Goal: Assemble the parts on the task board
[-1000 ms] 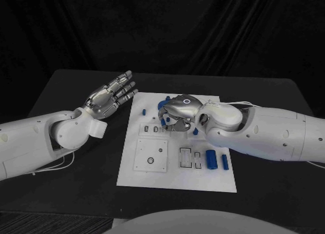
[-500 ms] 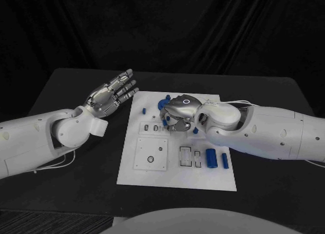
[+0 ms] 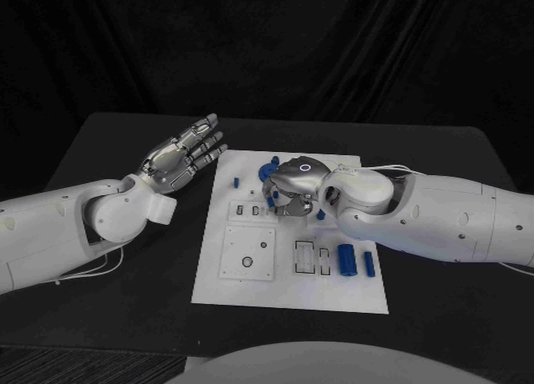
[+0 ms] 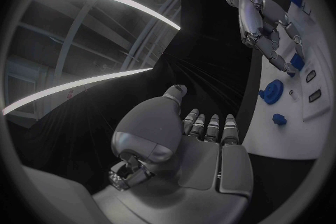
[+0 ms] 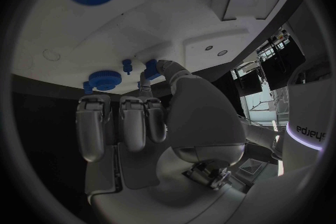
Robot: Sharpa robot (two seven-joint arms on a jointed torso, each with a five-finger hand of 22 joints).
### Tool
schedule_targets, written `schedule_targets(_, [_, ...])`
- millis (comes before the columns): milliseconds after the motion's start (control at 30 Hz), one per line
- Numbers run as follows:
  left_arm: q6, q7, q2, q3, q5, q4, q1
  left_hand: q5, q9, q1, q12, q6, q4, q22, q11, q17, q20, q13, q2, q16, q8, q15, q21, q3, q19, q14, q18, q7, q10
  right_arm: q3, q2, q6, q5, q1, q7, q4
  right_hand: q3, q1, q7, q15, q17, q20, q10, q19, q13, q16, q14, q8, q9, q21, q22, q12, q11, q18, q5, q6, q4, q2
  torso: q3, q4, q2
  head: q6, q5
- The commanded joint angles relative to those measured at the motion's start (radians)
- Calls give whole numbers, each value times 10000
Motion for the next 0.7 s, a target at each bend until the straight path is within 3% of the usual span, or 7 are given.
schedule_targets(33, [192, 140, 13, 7, -83, -5, -5, 54, 4, -91, -7, -13, -60, -7, 75, -10, 81, -11, -9, -36, 10, 87, -33, 9, 8, -4, -33, 52, 1, -31, 6, 321, -88, -77, -272, -32, 32, -149, 34, 97, 2635, 100, 1059, 1001, 2629, 26, 1039, -167, -63, -47, 2598, 26, 79, -52, -74, -86, -88, 15, -2, 1, 0, -9, -2])
schedule_targets(300, [202, 125, 26, 7, -83, -22, -5, 54, 4, -91, -7, -13, -60, -7, 75, -10, 81, -11, -9, -36, 10, 87, -33, 9, 8, -4, -33, 52, 1, -31, 19, 431, -88, -110, -254, -64, 134, -315, 84, 92, 2635, 108, 1059, 980, 2629, 26, 1039, -637, -308, -79, 2586, 26, 63, -43, -219, -276, -162, -11, -3, 1, -2, -40, -12])
schedule_targets(400, [208, 116, 35, 7, -83, -29, -5, 56, 4, -99, -7, -17, -74, -7, 75, -10, 83, -11, 4, -36, 9, 89, -33, 22, 8, -4, -34, 56, 1, -31, 24, 474, -88, -121, -254, -71, 182, -454, 90, 67, 2635, 90, 1059, 971, 2629, 26, 1039, -1011, -556, -93, 2580, 26, 33, -39, -745, -331, -230, -22, -3, 1, -1, -52, -13])
schedule_targets(700, [211, 103, 44, 7, -83, -64, -5, 56, 4, -99, -7, -17, -74, -7, 75, -10, 83, -11, 4, -36, 9, 89, -33, 22, 8, -4, -34, 56, 1, -31, 21, 531, -88, -132, -227, -86, 144, -618, 112, 71, 2635, 89, 1059, 959, 2629, 26, 1039, -1435, -886, -113, 2573, 26, 40, -33, -1548, -327, -312, -9, -4, -1, 2, -60, -10])
